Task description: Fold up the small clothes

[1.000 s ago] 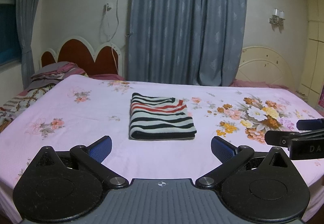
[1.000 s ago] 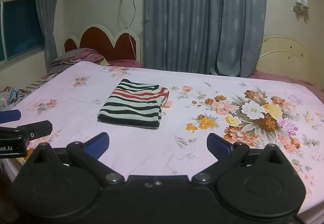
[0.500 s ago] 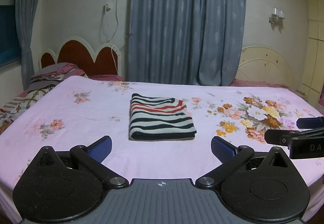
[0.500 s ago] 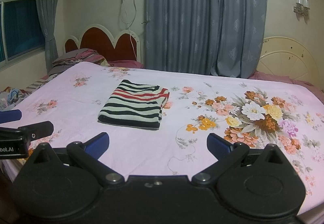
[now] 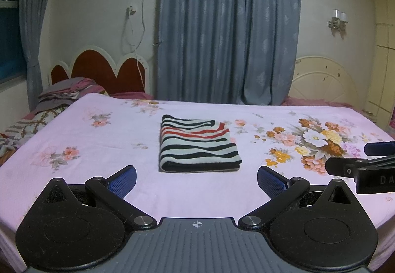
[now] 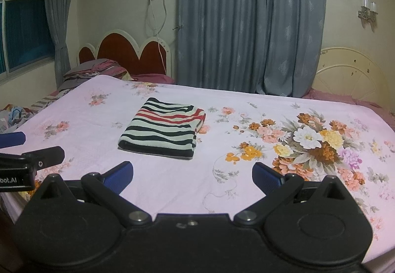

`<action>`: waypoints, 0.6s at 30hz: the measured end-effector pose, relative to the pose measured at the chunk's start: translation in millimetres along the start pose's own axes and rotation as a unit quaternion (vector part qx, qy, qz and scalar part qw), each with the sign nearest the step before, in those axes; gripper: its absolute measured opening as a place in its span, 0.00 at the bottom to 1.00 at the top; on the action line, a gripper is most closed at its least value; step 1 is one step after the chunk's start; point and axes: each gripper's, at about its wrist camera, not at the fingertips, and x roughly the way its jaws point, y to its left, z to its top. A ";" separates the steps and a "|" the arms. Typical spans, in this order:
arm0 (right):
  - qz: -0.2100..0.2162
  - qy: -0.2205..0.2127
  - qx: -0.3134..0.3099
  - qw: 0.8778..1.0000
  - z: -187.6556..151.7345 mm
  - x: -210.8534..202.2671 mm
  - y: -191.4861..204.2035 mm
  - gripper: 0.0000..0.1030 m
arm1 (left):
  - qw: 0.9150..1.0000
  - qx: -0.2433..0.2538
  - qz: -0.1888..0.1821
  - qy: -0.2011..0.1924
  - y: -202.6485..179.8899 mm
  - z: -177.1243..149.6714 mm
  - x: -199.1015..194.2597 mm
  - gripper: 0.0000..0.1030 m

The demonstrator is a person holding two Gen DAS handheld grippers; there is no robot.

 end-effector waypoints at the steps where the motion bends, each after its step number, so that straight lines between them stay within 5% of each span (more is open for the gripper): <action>1: 0.001 0.000 0.000 1.000 0.0 -0.5 -0.5 0.99 | 1.000 0.000 0.000 0.000 0.6 0.2 0.6 1.00; 18: 0.005 -0.004 -0.007 1.000 1.4 3.4 -6.4 0.99 | 1.000 0.001 -0.009 -0.005 7.8 3.2 6.2 1.00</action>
